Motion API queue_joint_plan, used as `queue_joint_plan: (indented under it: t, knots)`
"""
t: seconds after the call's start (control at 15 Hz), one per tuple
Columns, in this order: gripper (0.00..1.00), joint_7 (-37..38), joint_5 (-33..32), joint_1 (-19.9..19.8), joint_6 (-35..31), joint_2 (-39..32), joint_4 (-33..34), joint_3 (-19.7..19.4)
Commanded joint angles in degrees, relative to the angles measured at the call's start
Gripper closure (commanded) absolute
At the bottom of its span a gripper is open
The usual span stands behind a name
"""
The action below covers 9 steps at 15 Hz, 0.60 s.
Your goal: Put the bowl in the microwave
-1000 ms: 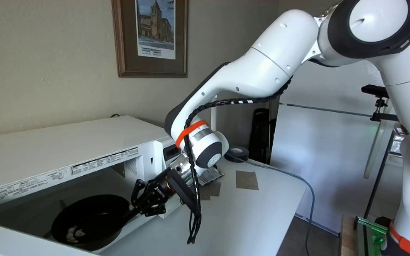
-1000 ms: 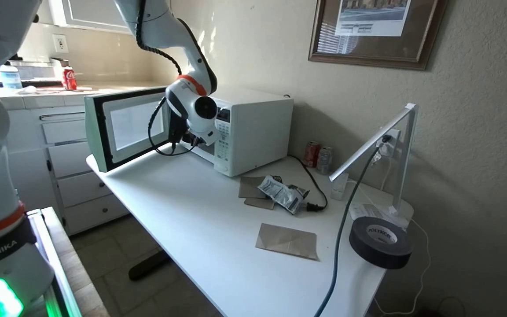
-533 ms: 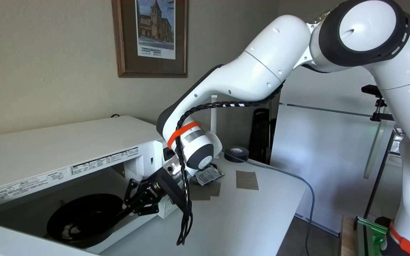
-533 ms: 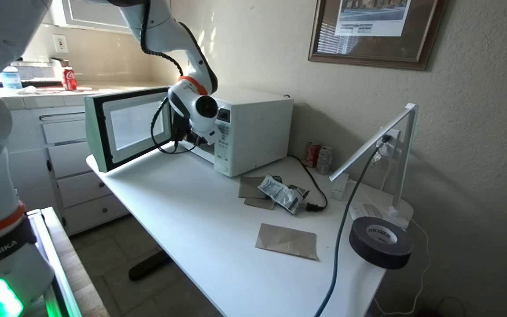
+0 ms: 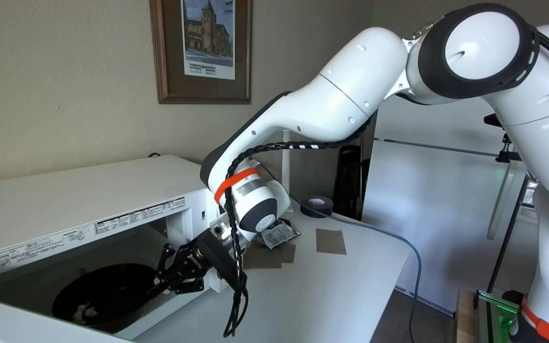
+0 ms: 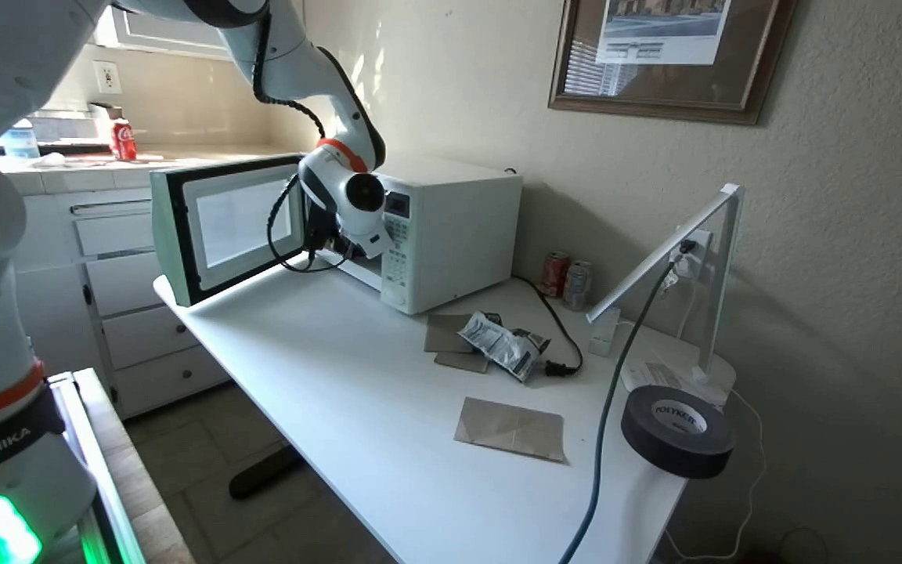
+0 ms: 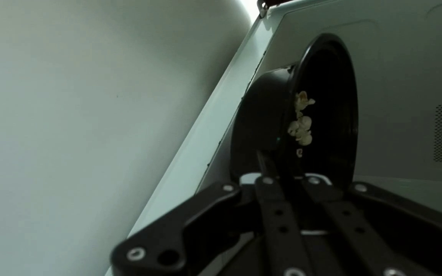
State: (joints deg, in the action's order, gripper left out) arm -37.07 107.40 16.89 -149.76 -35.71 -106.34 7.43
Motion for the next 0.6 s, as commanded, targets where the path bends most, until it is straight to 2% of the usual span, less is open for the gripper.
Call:
queue_joint_plan:
  t: [0.0, 0.33, 0.4, 0.53]
  knots:
    - [0.98, 0.6, 2.1, 1.6, -2.1, -2.4, 3.4, -1.0]
    - [0.96, 3.0, 1.4, 2.2, -3.9, -2.8, 4.4, -1.1]
    - [0.67, 3.4, 1.2, 2.3, -4.1, -2.7, 4.4, -1.1]
    - [0.66, 3.3, 1.4, 1.6, -4.7, -2.9, 4.7, -0.2]
